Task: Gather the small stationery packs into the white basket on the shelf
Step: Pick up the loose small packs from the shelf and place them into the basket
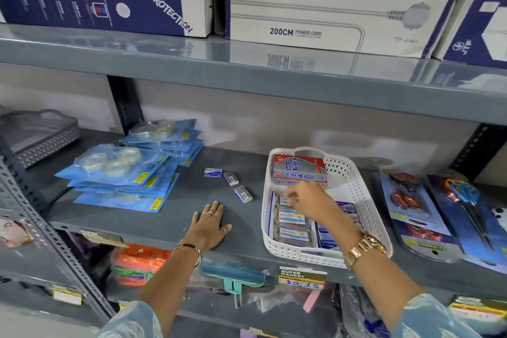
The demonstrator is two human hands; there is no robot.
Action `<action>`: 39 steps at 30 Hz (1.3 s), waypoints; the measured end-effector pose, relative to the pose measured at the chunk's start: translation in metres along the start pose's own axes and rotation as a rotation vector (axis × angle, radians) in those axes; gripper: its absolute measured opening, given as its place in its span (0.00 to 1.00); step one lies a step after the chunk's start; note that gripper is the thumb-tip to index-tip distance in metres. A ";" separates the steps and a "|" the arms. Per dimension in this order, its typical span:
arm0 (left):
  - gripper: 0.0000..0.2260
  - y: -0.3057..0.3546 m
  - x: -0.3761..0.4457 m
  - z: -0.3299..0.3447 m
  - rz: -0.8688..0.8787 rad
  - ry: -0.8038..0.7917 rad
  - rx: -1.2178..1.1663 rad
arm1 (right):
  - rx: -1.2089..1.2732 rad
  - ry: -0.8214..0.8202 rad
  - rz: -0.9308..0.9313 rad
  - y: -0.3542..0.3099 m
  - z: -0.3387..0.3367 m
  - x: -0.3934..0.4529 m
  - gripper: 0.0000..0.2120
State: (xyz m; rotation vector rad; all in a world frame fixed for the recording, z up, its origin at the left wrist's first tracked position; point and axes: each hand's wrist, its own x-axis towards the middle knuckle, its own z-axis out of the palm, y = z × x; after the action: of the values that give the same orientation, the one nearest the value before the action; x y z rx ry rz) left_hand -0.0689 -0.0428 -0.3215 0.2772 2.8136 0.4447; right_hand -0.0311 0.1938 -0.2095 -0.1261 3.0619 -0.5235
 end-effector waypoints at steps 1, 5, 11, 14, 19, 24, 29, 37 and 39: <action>0.30 0.000 0.000 -0.001 0.006 -0.006 0.005 | 0.020 0.027 -0.008 -0.010 0.001 0.005 0.13; 0.35 -0.008 0.006 -0.008 0.028 -0.015 0.000 | 0.061 0.022 -0.055 -0.046 0.017 0.034 0.16; 0.42 -0.027 0.018 -0.008 0.062 -0.033 -0.009 | -0.019 -0.065 0.001 -0.071 0.052 0.079 0.18; 0.43 -0.031 0.024 -0.005 0.074 -0.051 -0.016 | -0.124 -0.137 0.110 -0.075 0.068 0.097 0.21; 0.44 -0.034 0.026 -0.002 0.086 -0.051 -0.024 | -0.188 -0.188 0.189 -0.078 0.086 0.119 0.30; 0.43 -0.033 0.024 -0.005 0.084 -0.070 -0.027 | -0.123 -0.233 0.208 -0.072 0.080 0.128 0.24; 0.43 -0.031 0.023 -0.007 0.081 -0.073 -0.030 | 0.189 -0.181 0.280 -0.072 0.066 0.135 0.03; 0.42 -0.031 0.022 -0.006 0.069 -0.055 -0.027 | 0.749 -0.222 0.305 -0.067 0.043 0.116 0.13; 0.42 -0.029 0.020 -0.007 0.069 -0.049 -0.025 | 0.773 -0.216 0.290 -0.061 0.037 0.109 0.13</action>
State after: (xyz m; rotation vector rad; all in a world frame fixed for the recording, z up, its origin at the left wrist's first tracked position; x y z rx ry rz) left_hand -0.0937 -0.0675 -0.3299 0.3751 2.7556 0.4818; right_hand -0.1330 0.1146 -0.2259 0.2573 2.3965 -1.4761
